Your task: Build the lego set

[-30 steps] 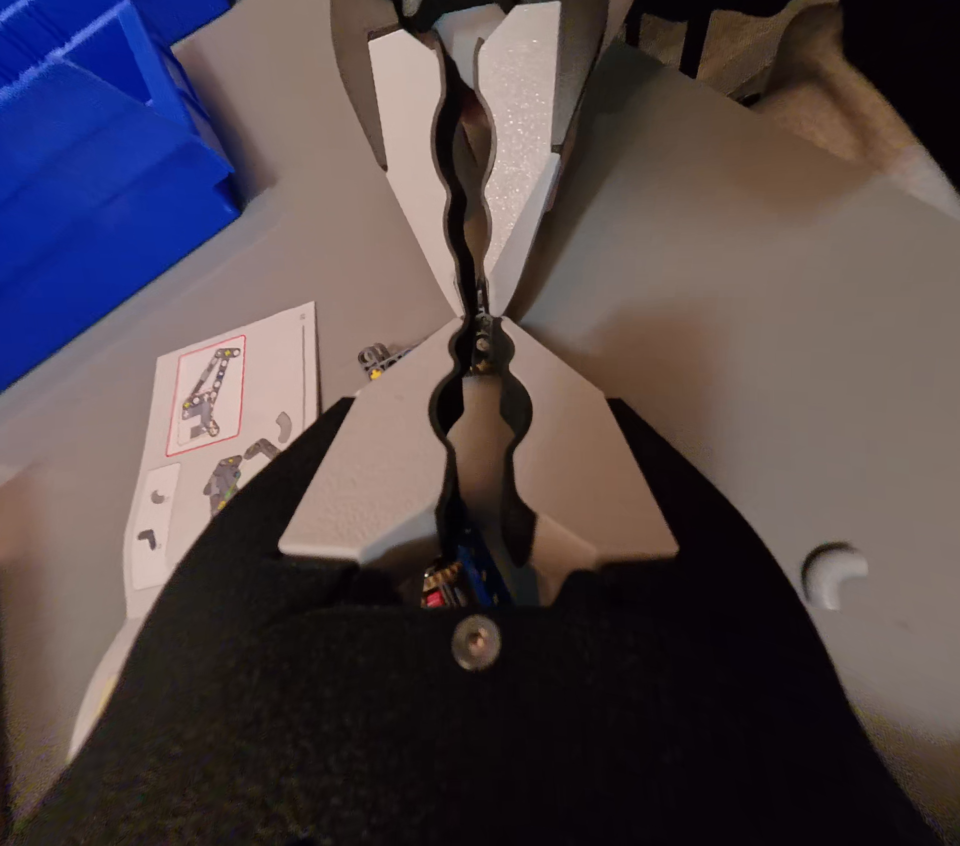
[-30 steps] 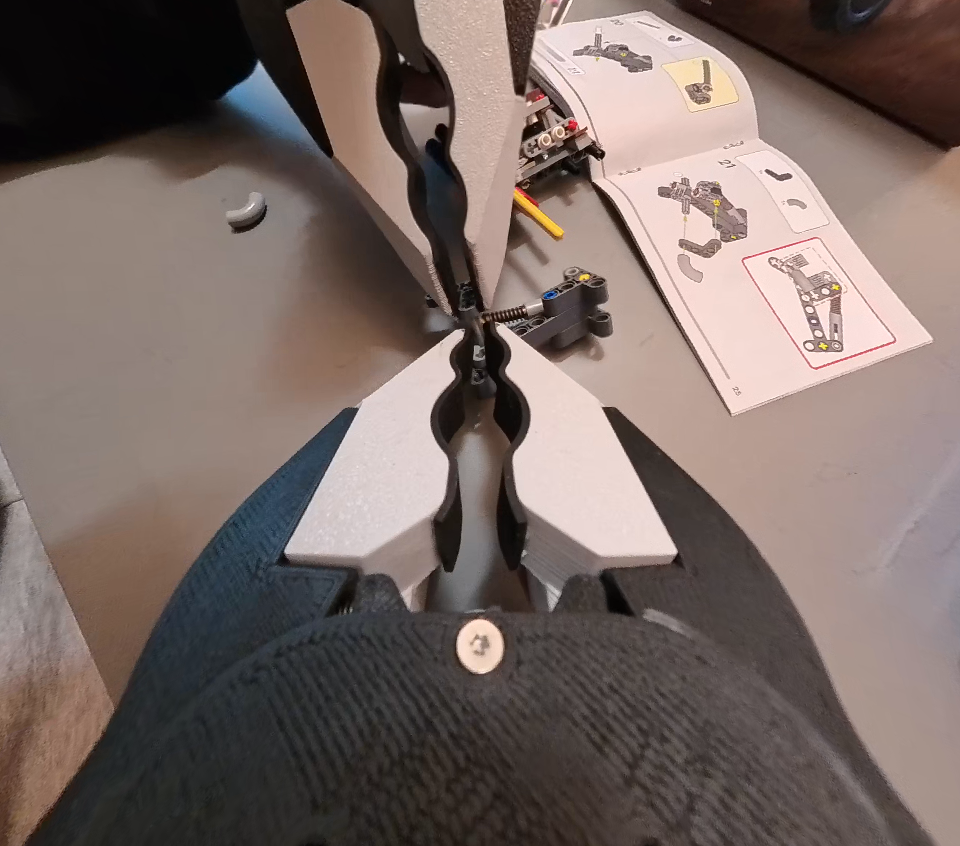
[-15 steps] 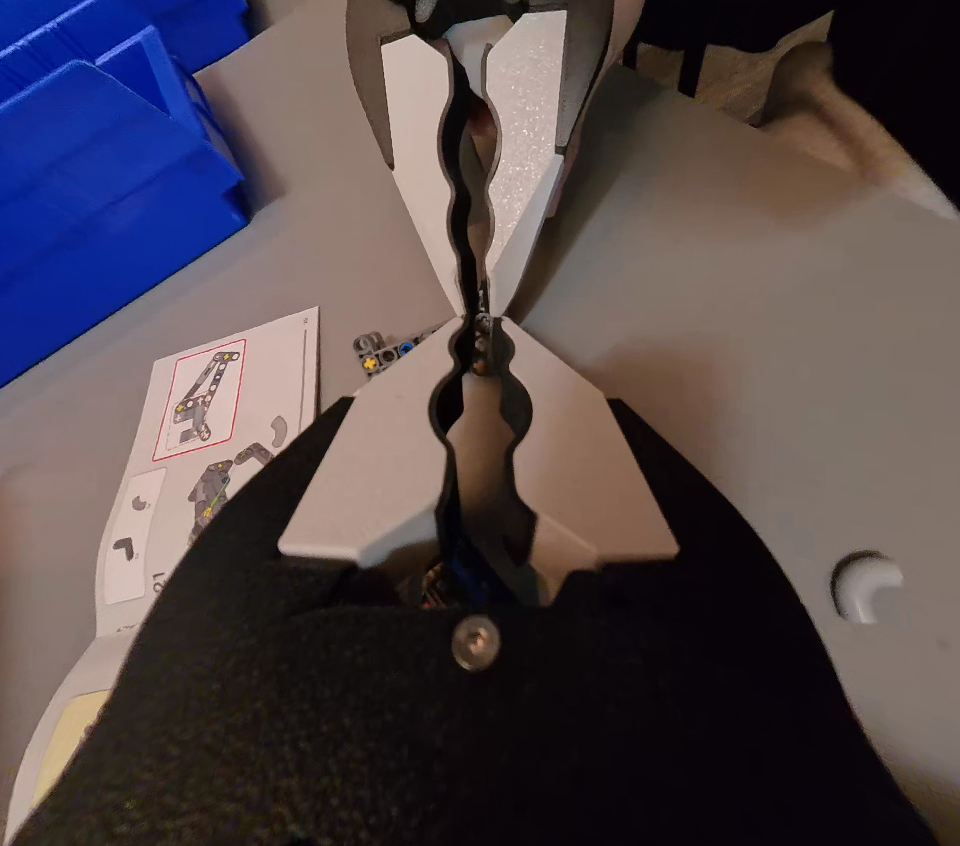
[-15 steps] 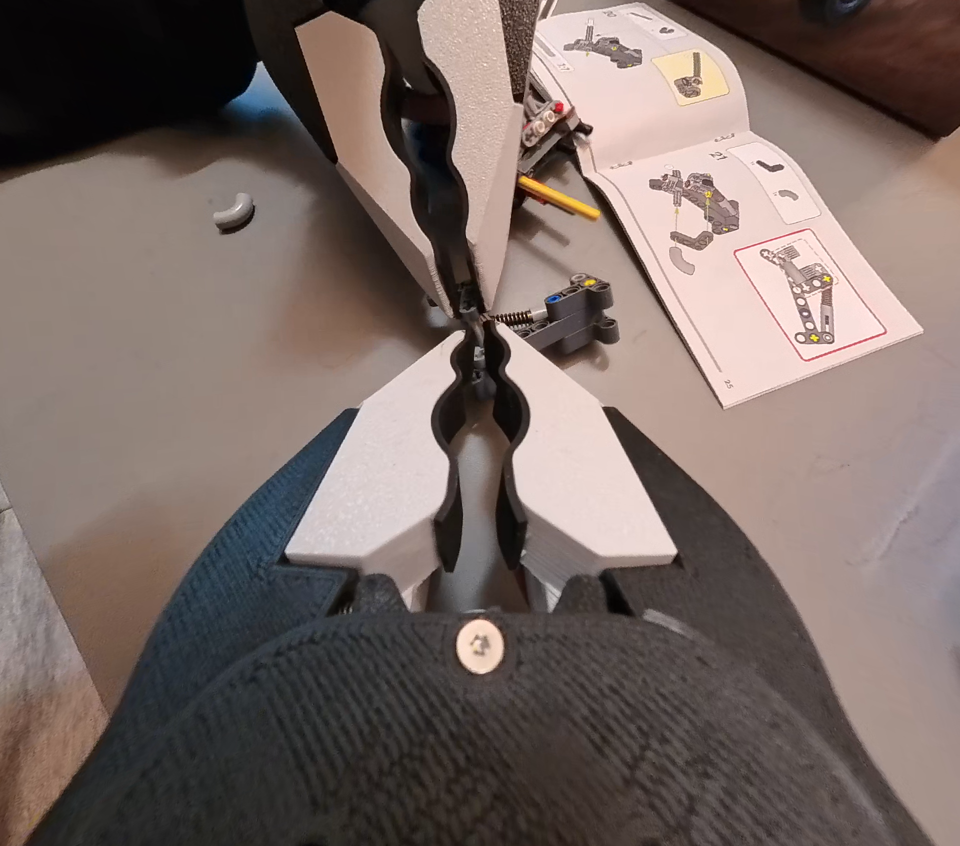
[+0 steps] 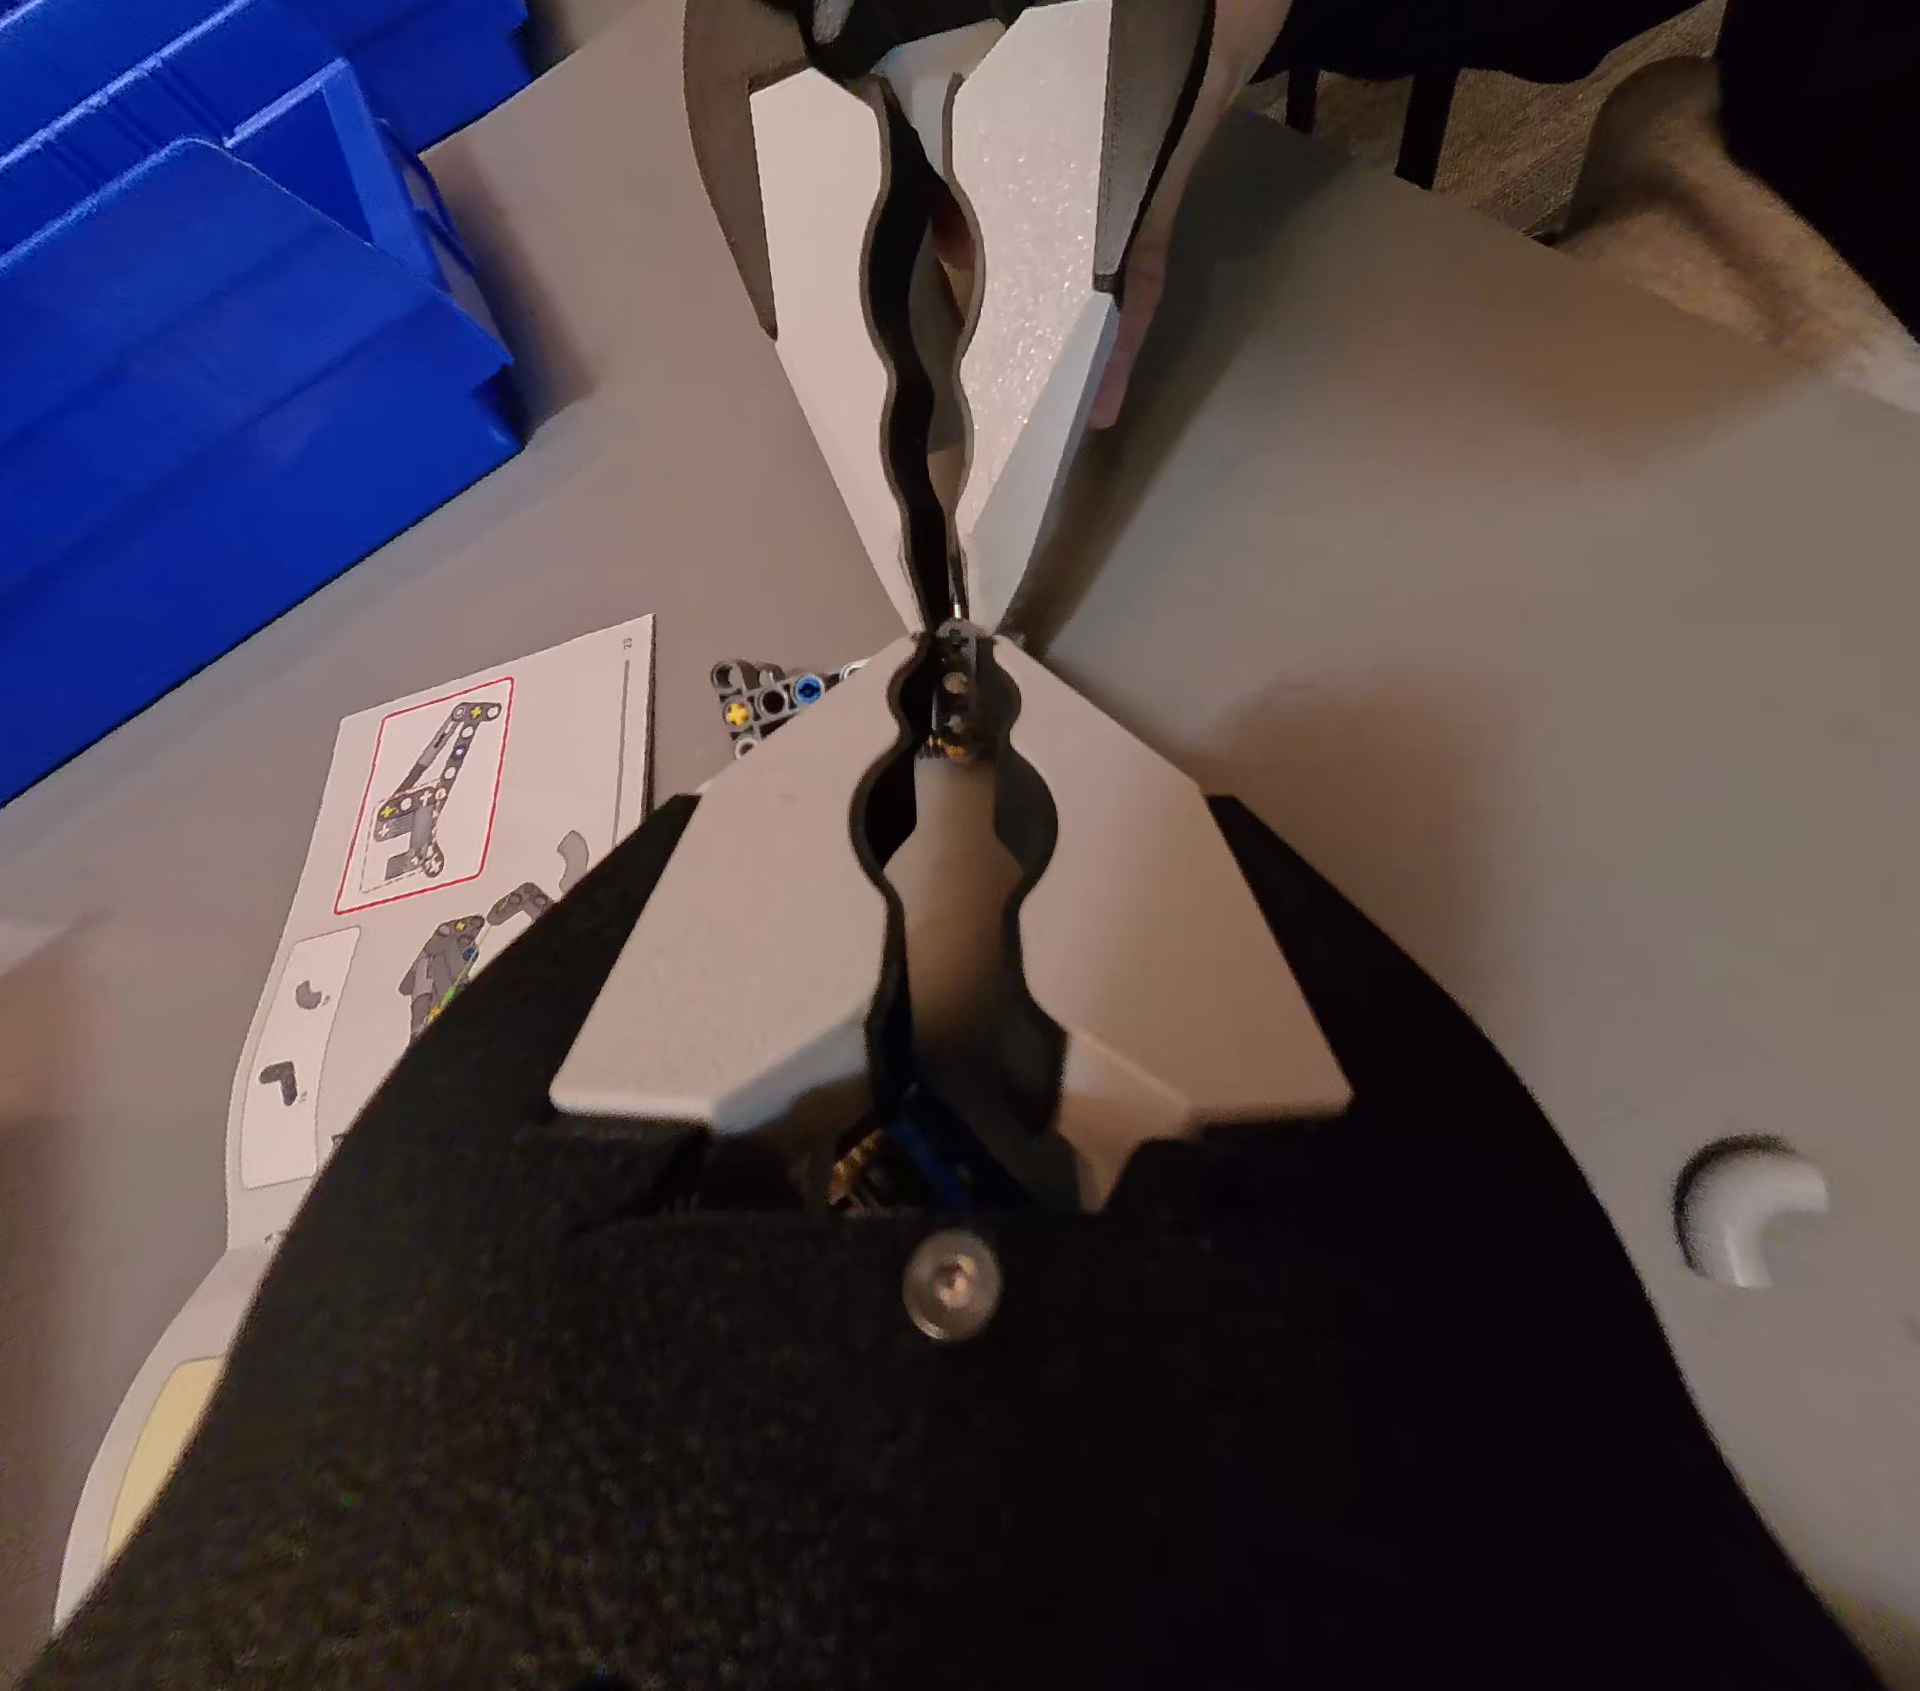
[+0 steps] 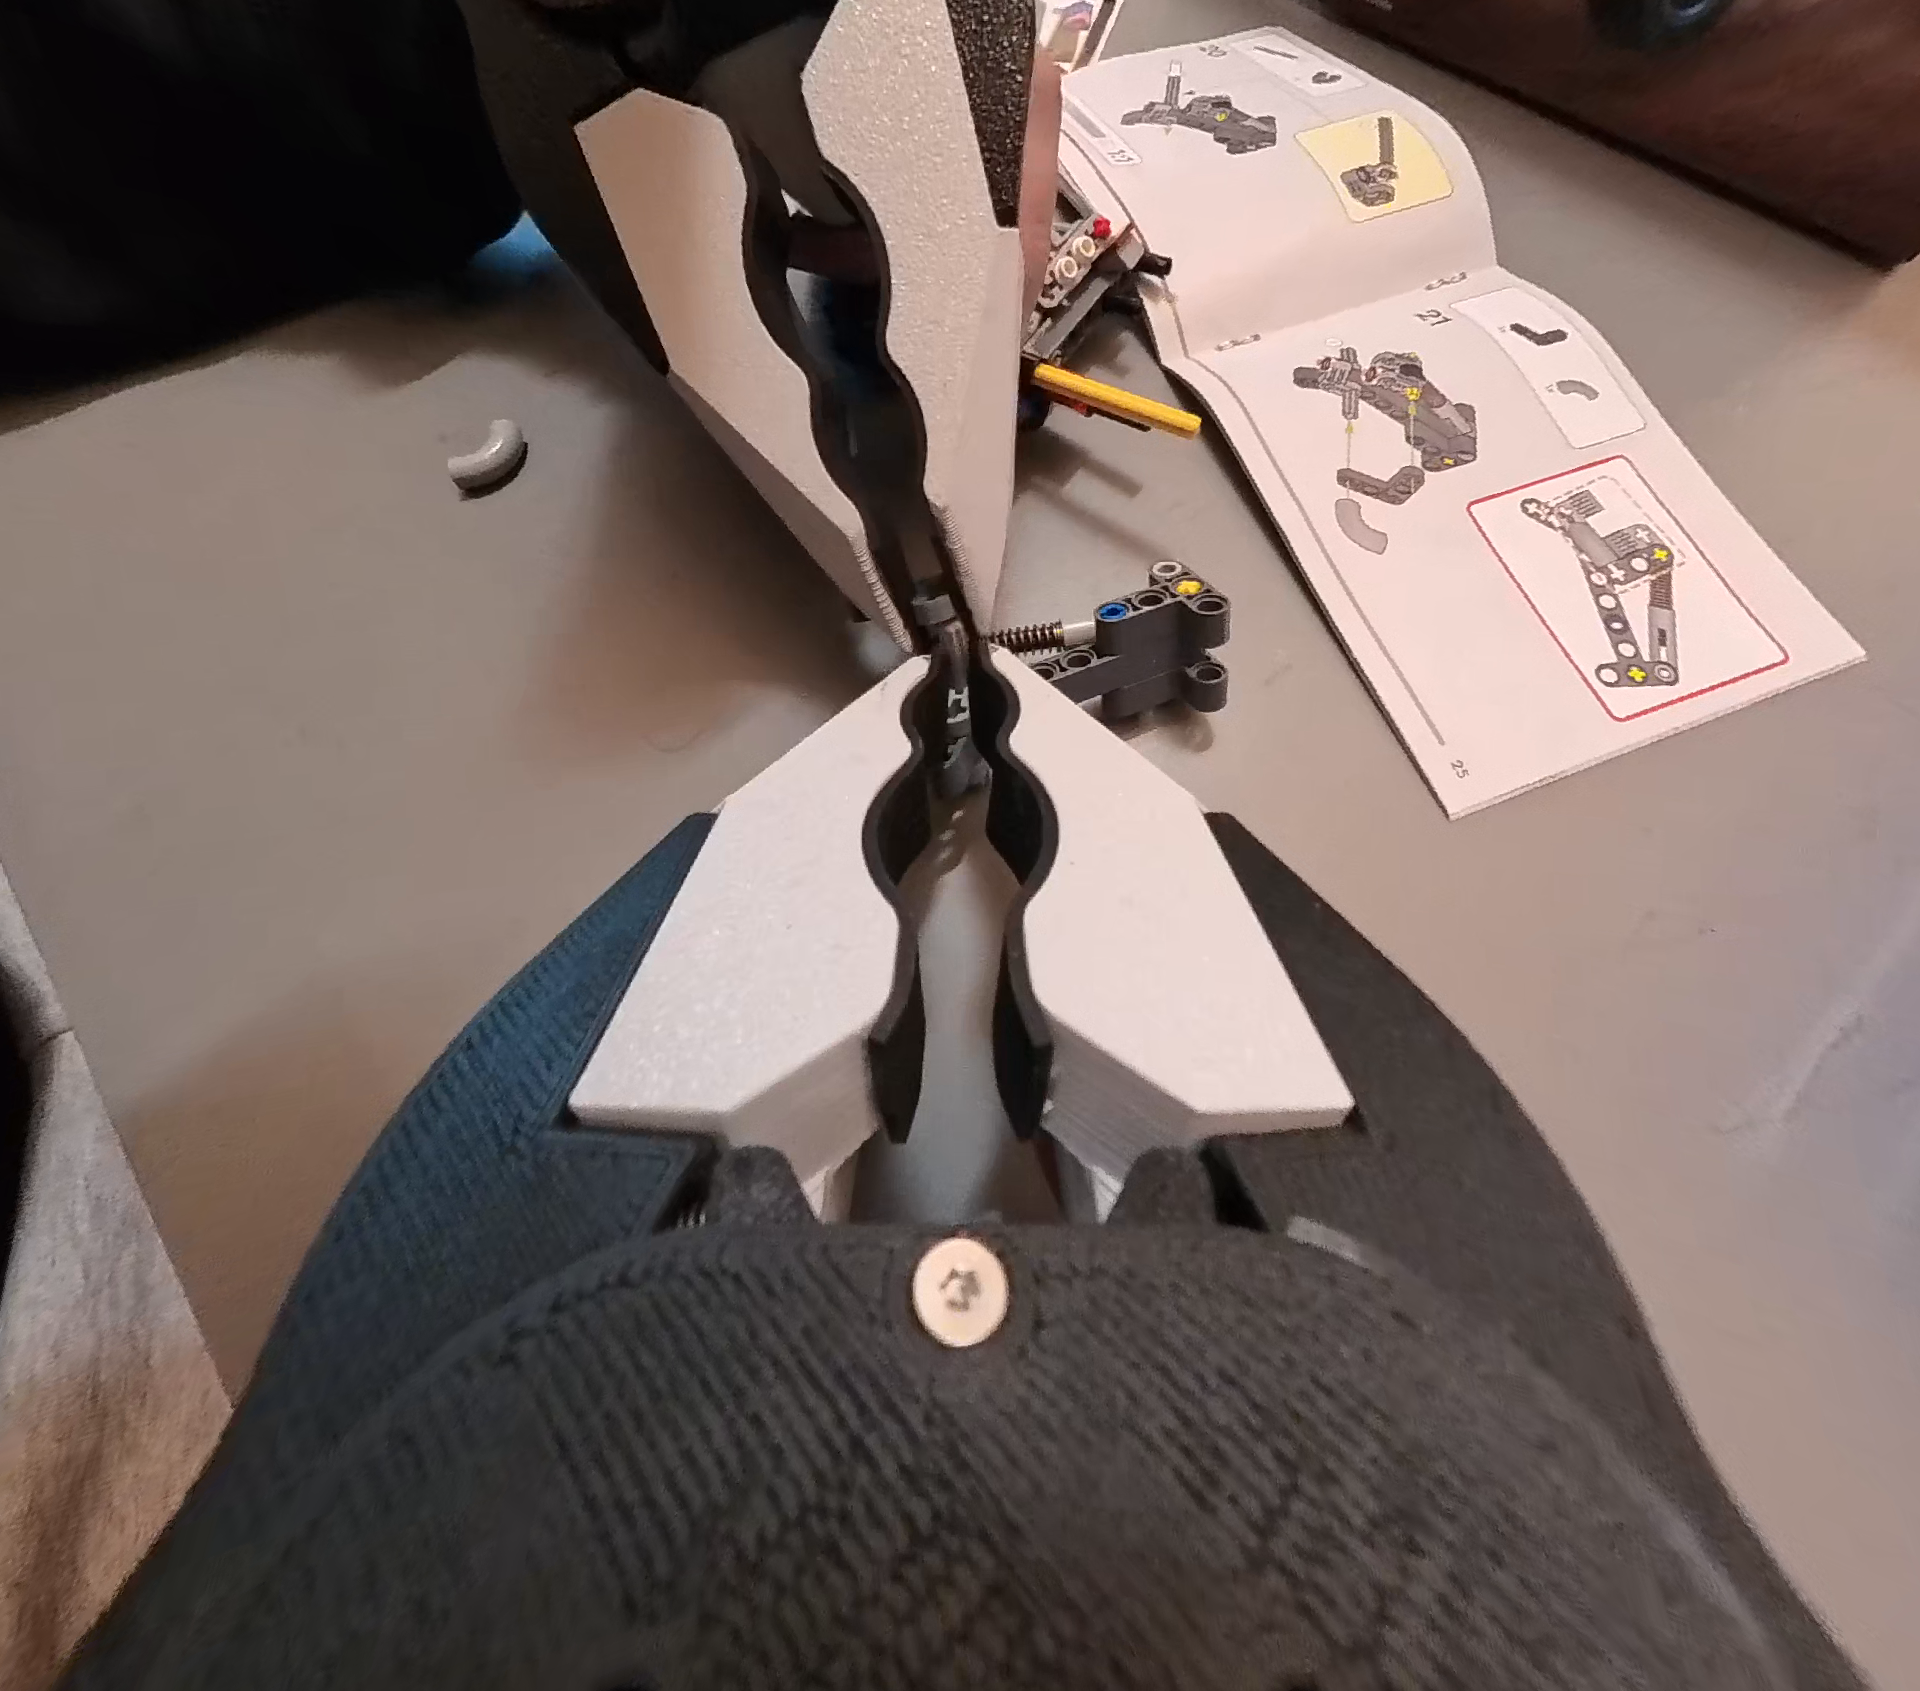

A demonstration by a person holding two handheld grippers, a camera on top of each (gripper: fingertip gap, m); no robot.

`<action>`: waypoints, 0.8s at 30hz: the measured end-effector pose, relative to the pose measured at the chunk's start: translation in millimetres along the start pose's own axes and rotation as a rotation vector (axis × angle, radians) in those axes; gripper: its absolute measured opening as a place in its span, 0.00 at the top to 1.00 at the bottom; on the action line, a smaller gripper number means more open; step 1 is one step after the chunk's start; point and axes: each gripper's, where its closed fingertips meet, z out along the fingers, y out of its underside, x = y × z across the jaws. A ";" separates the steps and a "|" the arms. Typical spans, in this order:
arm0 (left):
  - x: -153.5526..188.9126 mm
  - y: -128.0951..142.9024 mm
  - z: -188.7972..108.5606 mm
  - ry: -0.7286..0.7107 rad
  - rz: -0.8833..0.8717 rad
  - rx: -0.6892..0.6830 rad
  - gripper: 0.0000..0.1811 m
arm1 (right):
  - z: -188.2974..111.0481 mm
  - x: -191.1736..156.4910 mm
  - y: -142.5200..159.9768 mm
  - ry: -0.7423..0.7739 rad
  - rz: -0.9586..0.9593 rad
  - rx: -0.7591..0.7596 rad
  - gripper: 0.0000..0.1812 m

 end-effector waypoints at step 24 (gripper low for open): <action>-14.4 -20.8 -5.9 -0.174 0.271 -0.208 0.98 | -24.3 -2.6 -25.9 -0.111 0.271 0.215 0.94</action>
